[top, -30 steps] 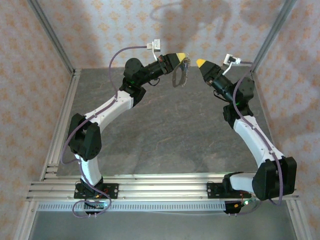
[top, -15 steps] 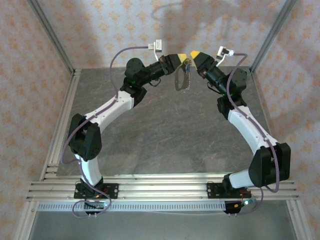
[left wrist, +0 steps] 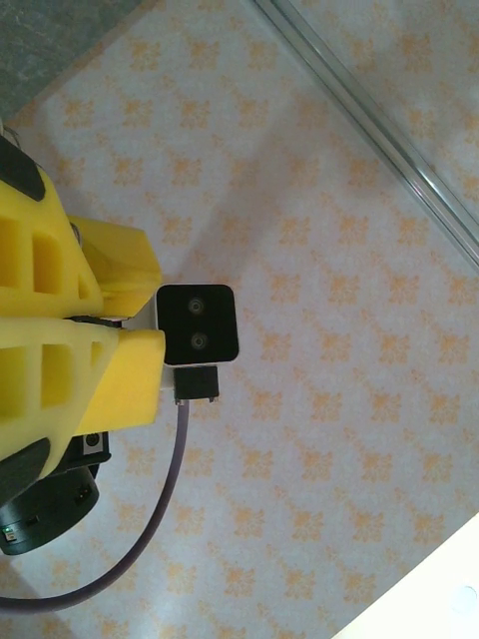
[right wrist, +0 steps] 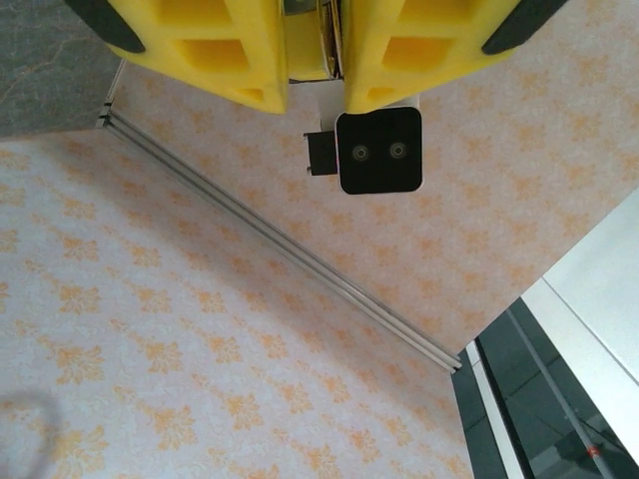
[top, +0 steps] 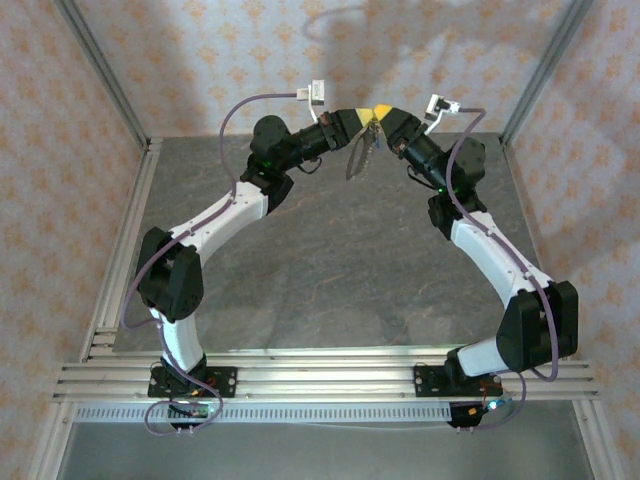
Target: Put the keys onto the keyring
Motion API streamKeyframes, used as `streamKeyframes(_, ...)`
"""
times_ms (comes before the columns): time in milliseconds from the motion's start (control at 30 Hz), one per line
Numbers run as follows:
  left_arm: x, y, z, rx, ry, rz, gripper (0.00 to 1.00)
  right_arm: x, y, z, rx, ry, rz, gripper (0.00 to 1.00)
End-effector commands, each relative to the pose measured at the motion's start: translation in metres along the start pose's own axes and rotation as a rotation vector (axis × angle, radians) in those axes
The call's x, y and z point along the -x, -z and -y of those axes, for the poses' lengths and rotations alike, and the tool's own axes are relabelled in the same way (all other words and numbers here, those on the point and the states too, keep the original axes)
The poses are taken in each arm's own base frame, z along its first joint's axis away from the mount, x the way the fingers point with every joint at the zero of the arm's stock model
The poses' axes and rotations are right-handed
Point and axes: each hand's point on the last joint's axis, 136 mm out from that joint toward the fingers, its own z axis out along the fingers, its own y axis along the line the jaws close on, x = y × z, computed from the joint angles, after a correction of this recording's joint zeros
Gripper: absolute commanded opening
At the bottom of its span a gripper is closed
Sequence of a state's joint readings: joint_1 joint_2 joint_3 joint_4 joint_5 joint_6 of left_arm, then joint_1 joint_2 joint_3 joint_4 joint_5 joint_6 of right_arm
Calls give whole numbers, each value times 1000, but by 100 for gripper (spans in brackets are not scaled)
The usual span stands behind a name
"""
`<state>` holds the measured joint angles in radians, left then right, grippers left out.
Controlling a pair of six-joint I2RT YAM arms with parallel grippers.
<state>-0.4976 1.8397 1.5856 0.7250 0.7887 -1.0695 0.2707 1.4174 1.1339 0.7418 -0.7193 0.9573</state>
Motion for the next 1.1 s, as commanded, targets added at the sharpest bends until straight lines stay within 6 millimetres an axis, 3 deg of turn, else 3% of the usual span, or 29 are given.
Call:
streamKeyframes(0,15,1,38,-64,-77,45,0,-1,7,-20,49,38,12,21)
streamKeyframes(267,16,1,36,-58,-76,55,0,-4,12,-16,28,41,16,0)
streamKeyframes(567,18,6,30,35,-110,36,0,5,18,-2,-51,87,0,0)
streamKeyframes(833,34,41,19,220,-240,14,52,21,9,15,-63,119,-159,0)
streamKeyframes(1067,39,61,-1,332,-306,-75,86,19,-5,29,-45,113,-342,0)
